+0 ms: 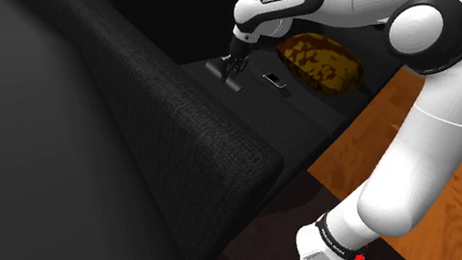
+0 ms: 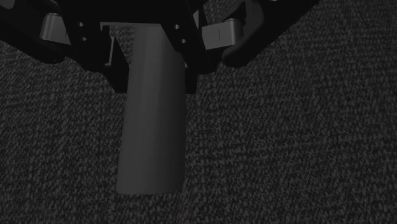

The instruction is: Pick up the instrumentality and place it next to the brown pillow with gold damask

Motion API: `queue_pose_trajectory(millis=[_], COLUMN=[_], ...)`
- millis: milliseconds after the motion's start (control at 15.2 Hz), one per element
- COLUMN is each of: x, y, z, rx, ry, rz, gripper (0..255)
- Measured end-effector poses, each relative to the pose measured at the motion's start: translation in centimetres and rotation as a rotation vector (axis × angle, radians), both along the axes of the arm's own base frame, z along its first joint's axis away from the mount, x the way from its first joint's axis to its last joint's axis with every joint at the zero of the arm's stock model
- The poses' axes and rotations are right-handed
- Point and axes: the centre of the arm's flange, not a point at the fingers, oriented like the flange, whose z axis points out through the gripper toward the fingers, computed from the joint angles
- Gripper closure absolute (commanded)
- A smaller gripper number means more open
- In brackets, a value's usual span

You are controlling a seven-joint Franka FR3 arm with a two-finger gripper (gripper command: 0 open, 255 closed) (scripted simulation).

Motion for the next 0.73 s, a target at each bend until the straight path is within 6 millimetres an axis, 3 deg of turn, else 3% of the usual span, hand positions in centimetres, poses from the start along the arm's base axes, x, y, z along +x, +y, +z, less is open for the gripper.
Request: queue_pose_trajectory(millis=[726], x=[0.1], y=[0.0], z=[5.8], rx=[0.0], ry=[0.0], rz=[0.0], gripper=[255])
